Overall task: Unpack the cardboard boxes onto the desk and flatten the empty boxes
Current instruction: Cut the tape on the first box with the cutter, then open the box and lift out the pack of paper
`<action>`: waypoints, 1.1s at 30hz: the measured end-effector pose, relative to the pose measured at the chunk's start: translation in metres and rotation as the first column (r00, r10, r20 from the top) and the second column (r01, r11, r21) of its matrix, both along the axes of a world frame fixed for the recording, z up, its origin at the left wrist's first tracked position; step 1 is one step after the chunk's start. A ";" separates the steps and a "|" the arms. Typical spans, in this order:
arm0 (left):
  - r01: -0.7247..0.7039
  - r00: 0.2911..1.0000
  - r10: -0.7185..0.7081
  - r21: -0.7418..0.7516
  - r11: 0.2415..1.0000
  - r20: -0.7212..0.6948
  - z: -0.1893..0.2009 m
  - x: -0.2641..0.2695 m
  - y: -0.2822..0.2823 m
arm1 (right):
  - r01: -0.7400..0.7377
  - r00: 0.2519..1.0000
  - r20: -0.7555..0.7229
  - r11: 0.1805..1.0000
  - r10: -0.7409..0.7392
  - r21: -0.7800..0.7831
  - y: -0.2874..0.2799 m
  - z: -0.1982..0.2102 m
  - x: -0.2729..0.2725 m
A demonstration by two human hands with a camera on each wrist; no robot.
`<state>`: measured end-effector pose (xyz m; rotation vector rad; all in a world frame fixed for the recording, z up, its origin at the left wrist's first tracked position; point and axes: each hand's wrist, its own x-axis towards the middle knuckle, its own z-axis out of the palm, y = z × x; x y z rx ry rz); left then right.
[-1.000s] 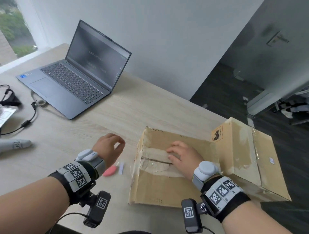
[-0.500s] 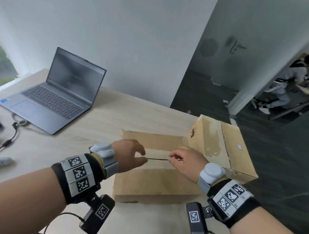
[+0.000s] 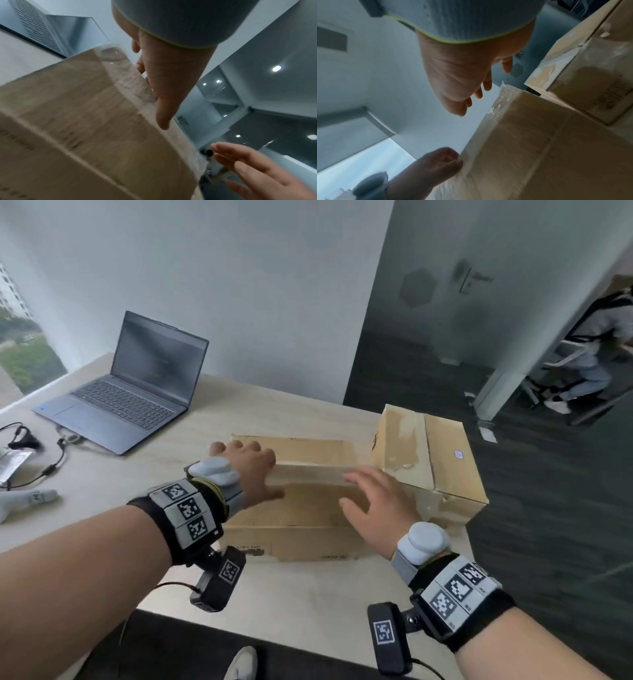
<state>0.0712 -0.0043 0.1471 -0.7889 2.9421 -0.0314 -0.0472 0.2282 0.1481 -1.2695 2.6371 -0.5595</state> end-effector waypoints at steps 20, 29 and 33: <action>0.137 0.918 -0.166 0.104 0.985 0.359 -0.068 0.037 0.057 | -0.105 0.994 0.051 0.939 0.093 0.328 0.021 -0.065 0.024; 0.335 0.841 -0.313 0.029 0.942 0.441 -0.071 0.055 0.035 | -0.250 0.961 -0.004 0.879 0.276 0.407 -0.017 -0.063 0.035; 0.461 0.798 -0.404 -0.022 0.887 0.447 -0.067 0.058 0.026 | -0.422 0.887 0.060 0.748 0.459 0.512 -0.045 -0.068 0.052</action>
